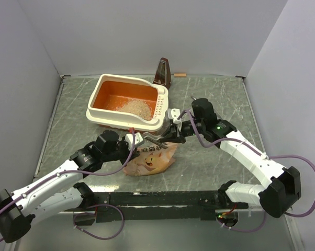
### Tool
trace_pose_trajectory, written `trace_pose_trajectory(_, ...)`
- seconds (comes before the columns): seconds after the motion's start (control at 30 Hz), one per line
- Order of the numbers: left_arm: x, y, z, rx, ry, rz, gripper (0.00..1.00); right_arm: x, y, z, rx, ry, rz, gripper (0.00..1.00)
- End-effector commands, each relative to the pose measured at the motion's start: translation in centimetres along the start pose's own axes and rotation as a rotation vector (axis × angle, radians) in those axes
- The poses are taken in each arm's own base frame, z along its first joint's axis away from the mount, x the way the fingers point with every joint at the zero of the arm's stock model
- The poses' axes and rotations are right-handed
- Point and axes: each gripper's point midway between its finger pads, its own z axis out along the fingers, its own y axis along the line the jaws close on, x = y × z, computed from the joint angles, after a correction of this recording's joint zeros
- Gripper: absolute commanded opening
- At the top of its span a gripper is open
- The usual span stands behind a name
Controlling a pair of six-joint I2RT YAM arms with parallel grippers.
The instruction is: Fill the litter box with clean litter
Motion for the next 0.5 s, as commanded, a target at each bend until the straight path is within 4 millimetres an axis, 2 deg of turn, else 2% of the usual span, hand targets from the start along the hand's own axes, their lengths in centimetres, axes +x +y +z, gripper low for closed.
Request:
trace_pose_trajectory(0.0,-2.5,0.0,-0.4,-0.003,-0.083,0.008,0.02,1.4,0.1,-0.2,-0.006,0.082,-0.036,0.0)
trace_pose_trajectory(0.23,-2.4,0.1,-0.3,-0.005,-0.076,0.004,0.03,4.4,-0.2,-0.1,-0.017,0.246,-0.033,0.0)
trace_pose_trajectory(0.37,-2.4,0.3,-0.3,-0.014,-0.073,0.003,0.03,4.7,0.0,0.5,-0.04,0.342,-0.051,0.0)
trace_pose_trajectory(0.47,-2.4,0.3,-0.3,-0.019,-0.077,0.0,0.04,5.8,-0.1,0.7,-0.046,0.432,-0.055,0.0)
